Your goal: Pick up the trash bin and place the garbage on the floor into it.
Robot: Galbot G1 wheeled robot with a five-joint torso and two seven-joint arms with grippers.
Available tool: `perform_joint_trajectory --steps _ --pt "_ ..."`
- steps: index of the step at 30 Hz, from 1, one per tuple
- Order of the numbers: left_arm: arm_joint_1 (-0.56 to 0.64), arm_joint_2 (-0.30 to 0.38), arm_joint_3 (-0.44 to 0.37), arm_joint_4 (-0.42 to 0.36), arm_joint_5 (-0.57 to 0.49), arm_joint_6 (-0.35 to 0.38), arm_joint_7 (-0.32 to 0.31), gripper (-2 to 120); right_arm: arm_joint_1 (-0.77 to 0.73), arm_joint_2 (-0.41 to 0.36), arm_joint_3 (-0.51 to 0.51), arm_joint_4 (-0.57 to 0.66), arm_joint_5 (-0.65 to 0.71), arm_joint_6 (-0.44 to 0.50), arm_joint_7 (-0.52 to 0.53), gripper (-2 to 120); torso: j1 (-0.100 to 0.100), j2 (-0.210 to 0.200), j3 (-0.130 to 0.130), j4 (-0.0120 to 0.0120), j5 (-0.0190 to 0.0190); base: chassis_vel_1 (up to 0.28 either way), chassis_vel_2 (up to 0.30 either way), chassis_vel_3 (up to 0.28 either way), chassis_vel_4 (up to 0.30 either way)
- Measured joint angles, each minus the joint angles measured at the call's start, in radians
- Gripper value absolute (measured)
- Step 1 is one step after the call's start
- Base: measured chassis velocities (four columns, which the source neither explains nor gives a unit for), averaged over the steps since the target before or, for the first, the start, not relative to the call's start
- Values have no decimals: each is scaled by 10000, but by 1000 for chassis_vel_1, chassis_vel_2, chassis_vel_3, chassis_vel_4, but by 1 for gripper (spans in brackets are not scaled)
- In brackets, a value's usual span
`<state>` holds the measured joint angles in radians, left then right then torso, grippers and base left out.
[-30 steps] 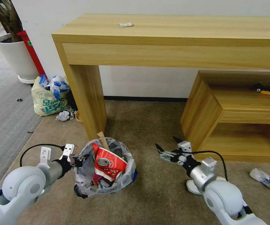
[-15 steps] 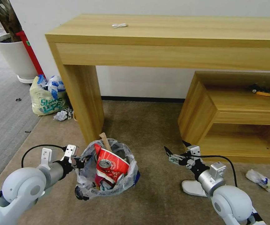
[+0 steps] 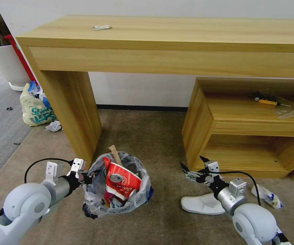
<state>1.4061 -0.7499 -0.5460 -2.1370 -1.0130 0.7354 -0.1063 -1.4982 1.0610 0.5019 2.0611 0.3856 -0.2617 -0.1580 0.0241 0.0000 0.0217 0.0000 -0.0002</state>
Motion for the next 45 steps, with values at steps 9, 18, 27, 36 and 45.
perform_joint_trajectory --steps 9,18,27,36,45 --pt "-39 -48 -27 39 102 -1 111 0 -266 -1257 1003 -1544 -594 986 -2198 100 1 0 0 -1 -1 -86 -82 86 65" --pt "29 -201 14 39 207 0 127 0 77 -2439 814 -4024 -437 2496 -5146 100 0 0 0 -2 0 0 0 0 0" --pt "29 -159 35 47 -55 0 -12 0 2168 -2804 -1298 -7059 -1487 3362 -6033 100 1 0 0 -1 -1 0 0 0 0" --pt "-92 20 233 9 -538 0 -332 0 3283 -3556 -2655 -7918 -1534 3092 -6150 92 1 0 0 -1 -2 0 0 0 0" --pt "-117 1 307 107 -386 0 -180 0 3359 -3861 -2729 -8156 -2163 2890 -6662 86 1 -1 0 -1 -2 0 0 0 0"
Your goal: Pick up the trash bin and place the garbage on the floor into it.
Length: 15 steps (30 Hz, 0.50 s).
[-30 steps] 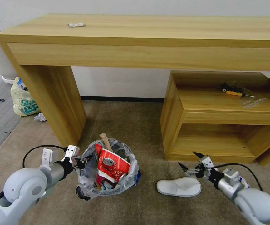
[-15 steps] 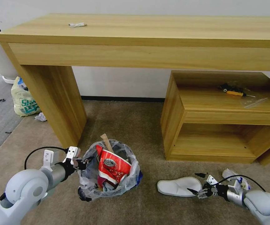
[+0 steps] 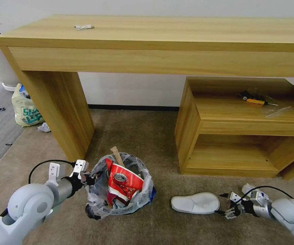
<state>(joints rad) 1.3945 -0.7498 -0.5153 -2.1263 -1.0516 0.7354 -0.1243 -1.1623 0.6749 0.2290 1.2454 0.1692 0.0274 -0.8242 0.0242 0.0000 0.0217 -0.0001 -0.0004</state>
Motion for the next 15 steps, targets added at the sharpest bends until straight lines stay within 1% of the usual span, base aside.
perform_joint_trajectory --steps 4,9,12,14,15 --pt "0 6 1 -14 10 0 22 0 53 167 -8 76 -195 -119 -1 84 0 0 0 0 0 0 0 0 0" --pt "-29 29 85 -35 10 0 52 0 224 625 -119 100 -607 -315 51 82 0 0 0 1 1 0 0 0 0" --pt "-29 34 106 -36 11 0 54 0 234 704 -203 126 -707 -450 101 82 0 0 0 1 2 0 0 0 0" --pt "-30 35 132 -36 16 -1 54 0 268 764 -260 147 -840 -604 96 77 0 0 -1 0 -1 0 0 0 0" --pt "-30 35 132 -36 16 -1 54 0 268 764 -260 147 -840 -604 96 77 0 0 -1 0 -1 0 0 0 0"
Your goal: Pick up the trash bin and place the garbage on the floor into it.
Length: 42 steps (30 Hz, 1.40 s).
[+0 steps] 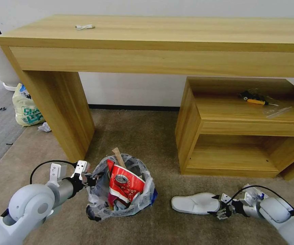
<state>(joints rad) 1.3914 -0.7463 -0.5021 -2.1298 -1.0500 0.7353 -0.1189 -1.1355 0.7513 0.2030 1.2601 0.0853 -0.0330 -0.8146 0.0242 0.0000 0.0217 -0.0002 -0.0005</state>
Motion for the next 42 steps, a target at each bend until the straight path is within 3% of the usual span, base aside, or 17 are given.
perform_joint_trajectory --steps 10,23,27,31,35,37,42 --pt "43 -10 9 -81 11 1 -33 0 442 557 -141 -627 -235 -187 -52 55 0 0 0 1 0 0 0 0 0" --pt "-97 50 40 11 -5 0 81 0 1042 1019 -494 -1264 -445 -109 -36 56 0 0 0 1 1 0 0 0 0" --pt "-101 42 41 52 -6 1 109 0 1142 1108 -651 -1458 -490 -104 -17 51 0 0 0 1 0 0 0 0 0" --pt "-117 41 13 106 -4 1 194 0 1304 1248 -764 -1785 -539 -22 150 31 -1 1 -1 0 -6 0 0 0 0" --pt "-129 41 10 119 -2 1 209 0 1358 1281 -779 -1859 -544 -7 189 25 -1 0 -2 0 -5 0 0 0 0" --pt "-132 35 10 128 6 1 217 0 1417 1313 -807 -1930 -548 -6 227 11 -1 1 -1 0 -1 0 0 0 0" --pt "-136 40 10 128 6 1 232 0 1423 1335 -825 -1943 -556 -7 335 0 0 1 -1 1 3 0 0 0 0"
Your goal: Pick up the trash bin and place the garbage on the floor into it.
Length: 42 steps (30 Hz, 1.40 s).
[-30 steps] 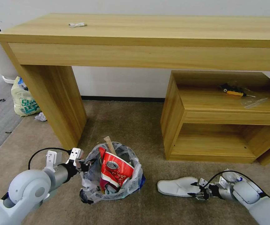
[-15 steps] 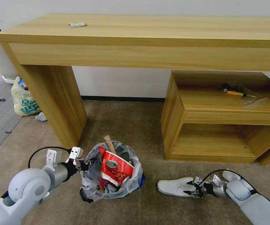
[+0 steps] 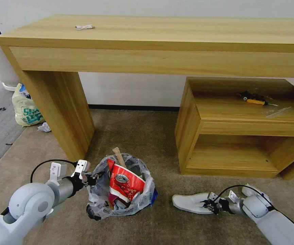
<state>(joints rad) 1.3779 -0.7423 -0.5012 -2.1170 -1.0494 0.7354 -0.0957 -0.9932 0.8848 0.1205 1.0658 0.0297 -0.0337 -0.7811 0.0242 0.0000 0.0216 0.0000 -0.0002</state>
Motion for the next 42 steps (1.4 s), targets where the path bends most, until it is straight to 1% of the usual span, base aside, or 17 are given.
perform_joint_trajectory --steps 12,16,17,21,22,24,25,28,29,31,32,35,36,38,39,42 --pt "-44 6 -4 13 1 0 10 0 -349 -20 316 697 261 -126 422 0 0 -1 2 0 2 0 0 0 0" --pt "-75 -4 -14 67 19 0 37 0 -587 -101 653 1402 761 -340 631 0 0 0 1 0 -1 0 0 0 0" --pt "-75 -4 -14 67 19 0 37 0 -587 -101 653 1402 761 -340 631 0 0 0 1 0 -1 0 0 0 0" --pt "-100 -38 -28 152 131 0 157 0 -917 -134 1153 2523 1642 -710 1061 0 0 0 1 0 -4 0 0 0 0" --pt "-100 -38 -28 152 131 0 157 0 -917 -134 1153 2523 1642 -710 1061 0 0 0 1 0 -4 0 0 0 0" --pt "-100 -47 -39 196 173 0 184 0 -1086 -116 1388 3100 2106 -832 1315 0 0 -1 1 0 0 0 0 0 0" --pt "-100 -47 -39 196 173 0 184 0 -1086 -116 1388 3100 2106 -832 1315 0 0 -1 1 0 0 0 0 0 0" --pt "-112 -46 -79 269 186 0 228 0 -1254 -119 1764 4112 2784 -1046 1504 0 0 -1 1 -1 -3 0 0 0 0" --pt "-112 -46 -79 269 186 0 228 0 -1254 -119 1764 4112 2784 -1046 1504 0 0 -1 1 -1 -3 0 0 0 0" --pt "-133 -47 -90 293 192 0 233 0 -1257 -114 1920 4705 3221 -1202 1629 0 0 -1 1 -1 -3 0 0 0 0" --pt "-133 -47 -90 293 192 0 233 0 -1257 -114 1920 4705 3221 -1202 1629 0 0 -1 1 -1 -3 0 0 0 0" --pt "-204 -72 -78 335 212 0 235 0 -1242 -104 2065 5432 3701 -1443 1800 0 0 -1 1 0 -2 0 0 0 0" --pt "-204 -72 -78 335 212 0 235 0 -1242 -104 2065 5432 3701 -1443 1800 0 0 -1 1 0 -2 0 0 0 0" --pt "-347 -121 24 444 246 0 228 0 -991 -25 2087 6579 4485 -1817 2217 0 0 -1 1 -1 -4 0 0 0 0" --pt "-444 -121 84 508 248 0 218 0 -836 37 2039 6925 4685 -1952 2404 0 0 -1 1 -1 -4 0 0 0 0" --pt "-602 -88 169 606 223 0 218 0 -505 209 1893 7422 4998 -2184 2673 0 0 -1 1 -1 -3 0 0 0 0"
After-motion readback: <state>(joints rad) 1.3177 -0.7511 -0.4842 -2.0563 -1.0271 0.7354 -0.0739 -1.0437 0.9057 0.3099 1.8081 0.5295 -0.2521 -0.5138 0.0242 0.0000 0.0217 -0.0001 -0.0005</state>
